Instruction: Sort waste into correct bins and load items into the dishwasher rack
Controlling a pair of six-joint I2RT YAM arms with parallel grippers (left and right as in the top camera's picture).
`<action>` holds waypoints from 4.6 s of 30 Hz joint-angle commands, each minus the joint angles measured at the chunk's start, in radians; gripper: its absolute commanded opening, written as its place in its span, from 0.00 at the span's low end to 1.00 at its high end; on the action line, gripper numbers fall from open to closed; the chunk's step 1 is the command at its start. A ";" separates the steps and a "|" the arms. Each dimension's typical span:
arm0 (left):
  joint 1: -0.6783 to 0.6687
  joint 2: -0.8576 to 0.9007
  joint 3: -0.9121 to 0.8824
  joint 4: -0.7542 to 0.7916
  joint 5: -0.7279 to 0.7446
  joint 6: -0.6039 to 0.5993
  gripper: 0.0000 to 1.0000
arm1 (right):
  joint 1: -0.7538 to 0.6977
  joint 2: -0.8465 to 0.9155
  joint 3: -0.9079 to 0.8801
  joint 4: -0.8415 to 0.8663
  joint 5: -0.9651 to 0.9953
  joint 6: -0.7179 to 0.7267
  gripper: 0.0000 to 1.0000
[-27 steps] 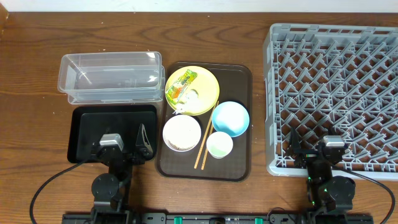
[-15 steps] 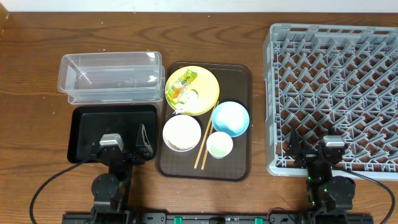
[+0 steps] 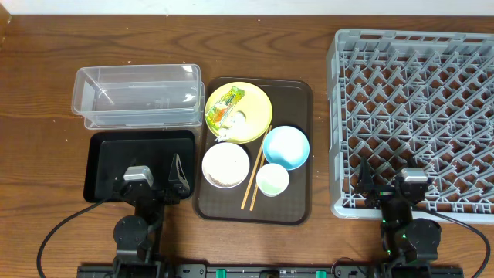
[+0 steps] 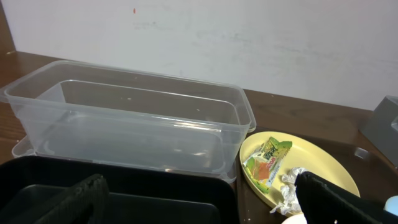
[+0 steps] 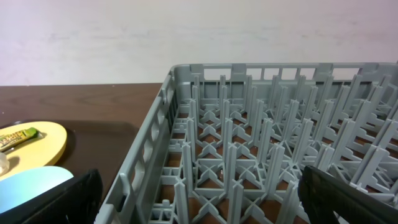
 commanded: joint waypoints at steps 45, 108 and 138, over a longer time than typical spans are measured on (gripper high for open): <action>0.004 0.372 0.279 -0.183 -0.030 -0.005 0.98 | 0.010 0.124 0.175 -0.116 0.187 0.101 0.99; -0.338 1.872 1.128 -0.241 0.198 0.032 0.69 | 0.008 1.020 0.866 -0.577 0.058 0.063 0.99; -0.275 1.561 1.135 -0.247 0.045 0.032 0.06 | 0.008 1.020 0.866 -0.581 0.059 0.063 0.99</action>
